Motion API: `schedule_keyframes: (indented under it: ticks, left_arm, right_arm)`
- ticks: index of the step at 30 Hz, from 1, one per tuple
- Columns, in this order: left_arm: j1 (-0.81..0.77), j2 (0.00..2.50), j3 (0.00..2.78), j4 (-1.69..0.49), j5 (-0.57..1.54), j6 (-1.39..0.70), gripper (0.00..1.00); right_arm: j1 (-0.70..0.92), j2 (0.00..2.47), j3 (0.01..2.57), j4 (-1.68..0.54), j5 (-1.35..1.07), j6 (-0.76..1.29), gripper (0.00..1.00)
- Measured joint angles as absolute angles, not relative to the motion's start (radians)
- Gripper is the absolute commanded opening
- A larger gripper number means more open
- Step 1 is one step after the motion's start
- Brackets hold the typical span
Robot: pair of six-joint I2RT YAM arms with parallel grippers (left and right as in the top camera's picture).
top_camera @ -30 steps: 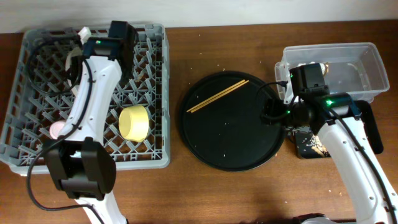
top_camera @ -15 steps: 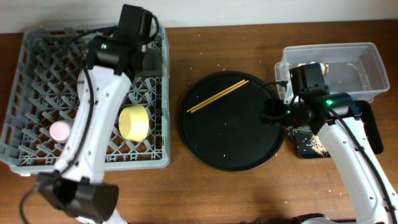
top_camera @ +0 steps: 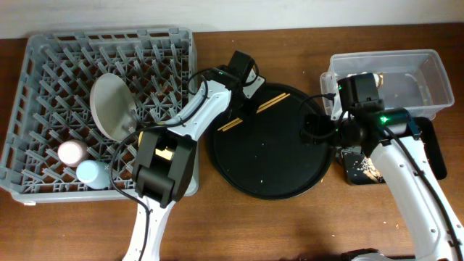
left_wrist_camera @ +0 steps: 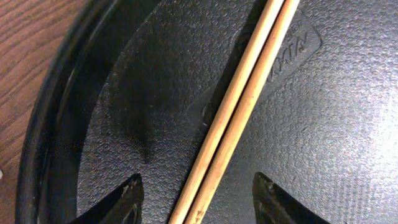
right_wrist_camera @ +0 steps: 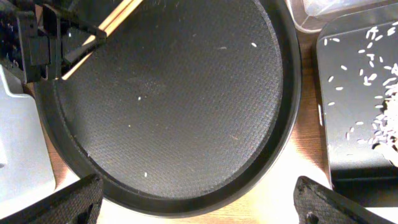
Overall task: Sort waste into correct bins and load items into the dishwasher rack
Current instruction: 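Grasp the wooden chopsticks on the tray with the left gripper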
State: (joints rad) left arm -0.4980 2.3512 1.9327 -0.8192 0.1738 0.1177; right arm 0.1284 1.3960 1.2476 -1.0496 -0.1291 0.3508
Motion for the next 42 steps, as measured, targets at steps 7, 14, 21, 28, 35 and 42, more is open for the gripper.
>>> schedule_keyframes:
  ticks: [7,14,21,28,35,42]
  left_arm:
    - [-0.500,2.353,1.926,-0.745,0.116,0.121,0.31]
    - [-0.546,2.381,1.912,-0.740,0.115,0.125,0.18]
    - [-0.567,2.384,1.943,-0.840,0.101,0.121,0.28]
    - [-0.567,2.400,1.994,-0.902,0.017,0.116,0.24]
    - [-0.567,2.400,1.998,-0.942,-0.016,0.112,0.24]
    - [-0.555,2.400,2.040,-0.937,-0.057,0.112,0.24]
  right_arm:
    - [0.128,1.396,1.248,-1.056,-0.129,0.351,0.98]
    - [0.128,1.396,1.248,-1.057,-0.129,0.351,0.99]
    - [0.128,1.396,1.248,-1.064,-0.129,0.350,0.99]
    - [0.128,1.396,1.248,-1.067,-0.129,0.351,0.98]
    - [0.128,1.396,1.248,-1.067,-0.129,0.350,0.98]
    - [0.128,1.396,1.248,-1.067,-0.129,0.350,0.99]
